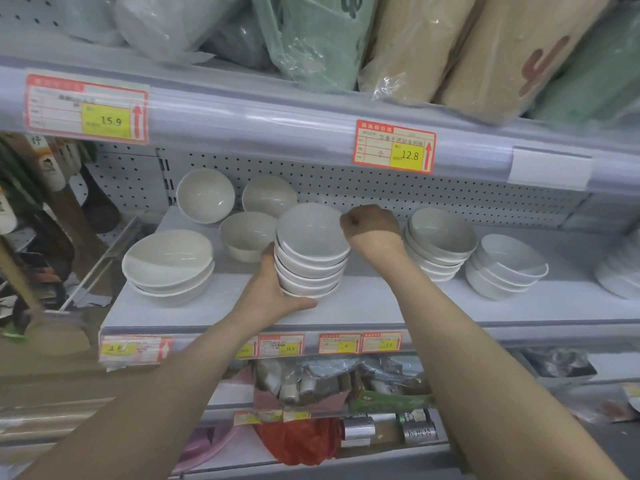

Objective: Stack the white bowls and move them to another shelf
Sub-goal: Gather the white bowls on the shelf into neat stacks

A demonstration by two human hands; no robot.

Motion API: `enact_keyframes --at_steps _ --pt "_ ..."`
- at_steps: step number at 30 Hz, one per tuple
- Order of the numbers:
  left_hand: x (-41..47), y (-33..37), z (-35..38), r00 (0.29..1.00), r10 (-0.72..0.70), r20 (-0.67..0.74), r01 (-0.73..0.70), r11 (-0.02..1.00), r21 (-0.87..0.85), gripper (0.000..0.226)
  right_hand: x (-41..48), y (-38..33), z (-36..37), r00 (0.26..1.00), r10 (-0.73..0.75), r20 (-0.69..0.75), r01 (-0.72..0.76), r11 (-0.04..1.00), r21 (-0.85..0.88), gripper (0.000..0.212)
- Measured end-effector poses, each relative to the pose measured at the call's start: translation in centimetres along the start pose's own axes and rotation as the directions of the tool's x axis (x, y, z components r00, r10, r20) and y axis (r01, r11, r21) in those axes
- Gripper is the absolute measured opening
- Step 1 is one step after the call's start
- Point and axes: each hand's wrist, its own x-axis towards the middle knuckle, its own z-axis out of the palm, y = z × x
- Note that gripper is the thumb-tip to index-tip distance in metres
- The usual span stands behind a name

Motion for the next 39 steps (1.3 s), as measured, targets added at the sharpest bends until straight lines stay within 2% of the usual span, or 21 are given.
enact_keyframes --at_steps 5,8,11,14,19,22,24,27,30,33,36,39 --pt "1.9 0.9 3.2 0.999 -0.011 0.052 0.011 1.000 0.015 0.085 1.3 2.6 -0.3 0.997 0.040 -0.063 -0.044 0.997 -0.061 0.033" --pt "3.4 1.0 4.5 0.997 0.034 0.069 -0.034 0.999 0.007 0.094 2.1 3.9 -0.5 0.992 0.074 -0.100 -0.080 0.995 -0.057 0.033" --pt "4.4 1.5 5.4 0.997 0.051 0.066 -0.054 0.998 0.043 0.086 2.8 4.7 -0.9 0.989 0.041 -0.142 -0.059 0.991 -0.124 0.028" --pt "5.3 1.5 5.8 0.997 0.063 0.040 -0.065 0.997 0.043 0.099 3.4 5.2 -1.1 0.987 0.017 -0.162 -0.039 0.990 -0.135 0.028" --pt "5.6 1.6 6.0 0.998 0.063 0.031 -0.065 0.995 0.074 0.104 3.8 6.0 -0.8 0.985 0.012 -0.174 -0.026 0.996 -0.081 0.034" --pt "5.5 1.7 5.4 0.998 0.050 0.037 -0.054 0.993 0.106 0.114 3.7 6.1 -0.6 0.984 0.037 -0.174 -0.045 0.998 -0.040 0.030" --pt "5.0 1.9 4.3 0.997 0.042 0.070 -0.053 0.985 0.165 0.115 3.3 6.0 -0.5 0.973 0.048 -0.225 -0.053 0.998 -0.016 0.027" --pt "3.2 2.1 2.1 0.993 0.057 0.101 -0.083 0.958 0.275 0.100 1.8 5.3 -0.3 0.918 0.018 -0.396 -0.024 1.000 -0.010 0.033" --pt "0.6 2.0 -1.0 0.972 0.221 0.080 -0.235 0.899 0.370 0.076 -0.1 2.6 0.5 0.808 -0.076 -0.585 0.076 0.997 -0.024 0.038" --pt "-1.9 1.5 -5.4 0.933 0.360 0.024 -0.333 0.833 0.442 0.062 -2.4 -1.5 1.6 0.737 -0.143 -0.660 0.196 0.981 0.006 0.035" --pt "-3.9 0.1 -10.3 0.879 0.471 -0.077 -0.370 0.774 0.515 0.059 -4.5 -5.6 3.6 0.754 -0.158 -0.638 0.239 0.970 0.042 0.035" --pt "-5.0 -2.2 -14.4 0.894 0.398 -0.205 -0.234 0.806 0.544 0.069 -6.1 -8.4 6.4 0.795 -0.190 -0.576 0.246 0.969 0.020 0.034"
